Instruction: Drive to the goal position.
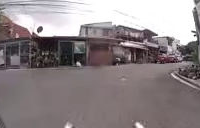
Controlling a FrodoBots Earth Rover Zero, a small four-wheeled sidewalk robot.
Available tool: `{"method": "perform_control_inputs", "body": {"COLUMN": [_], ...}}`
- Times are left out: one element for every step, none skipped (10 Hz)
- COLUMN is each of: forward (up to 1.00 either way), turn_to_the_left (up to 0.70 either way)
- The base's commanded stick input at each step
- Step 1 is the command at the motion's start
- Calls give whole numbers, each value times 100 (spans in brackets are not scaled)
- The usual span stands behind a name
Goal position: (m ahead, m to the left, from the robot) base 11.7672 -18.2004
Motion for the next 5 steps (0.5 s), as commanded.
{"method": "perform_control_inputs", "body": {"forward": [70,70,70,70,70], "turn_to_the_left": [-13,-14,-14,-14,-13]}}
